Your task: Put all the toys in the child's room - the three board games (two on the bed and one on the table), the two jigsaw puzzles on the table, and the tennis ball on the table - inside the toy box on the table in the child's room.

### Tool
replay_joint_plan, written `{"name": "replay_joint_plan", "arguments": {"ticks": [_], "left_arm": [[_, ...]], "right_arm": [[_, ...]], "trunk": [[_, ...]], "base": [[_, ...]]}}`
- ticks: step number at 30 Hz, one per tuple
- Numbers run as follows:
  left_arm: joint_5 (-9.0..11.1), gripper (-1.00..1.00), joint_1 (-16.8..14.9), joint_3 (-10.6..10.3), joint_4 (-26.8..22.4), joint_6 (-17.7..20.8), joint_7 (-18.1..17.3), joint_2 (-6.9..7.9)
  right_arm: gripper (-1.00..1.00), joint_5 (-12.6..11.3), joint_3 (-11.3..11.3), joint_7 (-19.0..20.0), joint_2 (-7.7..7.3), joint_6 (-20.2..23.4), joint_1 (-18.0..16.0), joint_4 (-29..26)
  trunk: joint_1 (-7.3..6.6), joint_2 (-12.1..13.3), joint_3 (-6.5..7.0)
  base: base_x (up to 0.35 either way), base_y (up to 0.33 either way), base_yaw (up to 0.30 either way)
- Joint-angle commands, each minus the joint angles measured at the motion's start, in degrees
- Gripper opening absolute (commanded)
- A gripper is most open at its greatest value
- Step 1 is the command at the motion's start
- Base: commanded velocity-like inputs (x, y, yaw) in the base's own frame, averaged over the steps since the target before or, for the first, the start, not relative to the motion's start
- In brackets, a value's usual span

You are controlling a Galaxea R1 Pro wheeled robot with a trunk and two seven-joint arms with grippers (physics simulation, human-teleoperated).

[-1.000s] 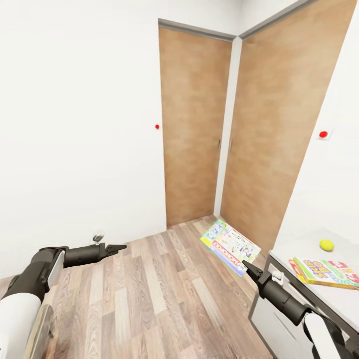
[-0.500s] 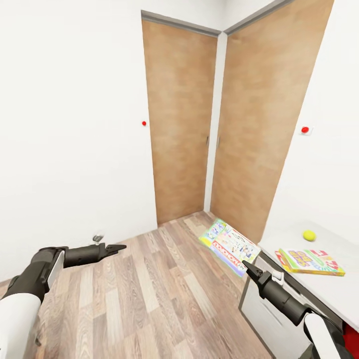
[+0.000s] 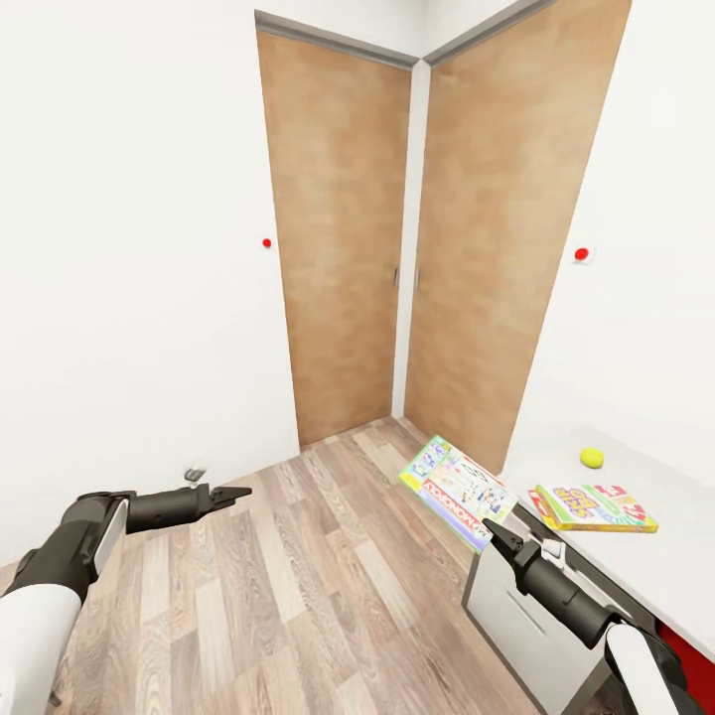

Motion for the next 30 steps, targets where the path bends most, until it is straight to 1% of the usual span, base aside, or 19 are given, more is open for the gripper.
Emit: {"name": "replay_joint_plan", "arguments": {"ticks": [1,4,6,8,9,25,30], "left_arm": [[-0.07,1.0,-0.07,0.1,-0.01,0.55,-0.2,-0.02],[-0.08,1.0,-0.05,0.09,-0.01,0.54,-0.18,-0.03],[-0.08,1.0,-0.07,0.09,-0.01,0.54,-0.17,-0.03],[-0.08,1.0,-0.07,0.09,-0.01,0.54,-0.16,-0.03],[-0.07,1.0,-0.08,0.09,-0.01,0.54,-0.15,-0.03],[-0.07,1.0,-0.07,0.01,-0.01,0.54,-0.22,0.01],[-0.06,1.0,-0.09,0.01,-0.01,0.54,-0.22,0.05]], "right_arm": [[-1.0,-0.15,-0.09,0.09,0.01,0.38,-0.06,0.0],[-1.0,-0.15,-0.56,0.13,0.08,0.32,-0.06,-0.02],[-1.0,-0.15,-1.71,0.16,0.26,-0.4,-0.03,-0.11],[-1.0,-0.19,-2.74,0.17,0.34,-2.01,0.01,-0.16],[-1.0,-0.14,-2.84,0.16,0.41,-2.34,0.01,-0.15],[-1.0,-0.33,-3.01,0.01,0.51,-2.56,0.03,-0.64],[-1.0,-0.33,-3.12,0.01,0.44,-2.53,0.03,-0.59]], "trunk": [[0.04,-0.13,-0.14],[0.04,-0.13,-0.14],[0.04,-0.13,-0.14],[0.04,-0.13,-0.14],[0.04,-0.13,-0.14],[0.04,-0.13,-0.13],[0.04,-0.13,0.01]], "base": [[0.0,0.0,-0.005],[0.0,0.0,-0.002],[0.0,0.0,0.0],[0.0,0.0,0.0],[0.0,0.0,0.0],[0.0,0.0,0.0],[0.0,0.0,-0.149]]}}
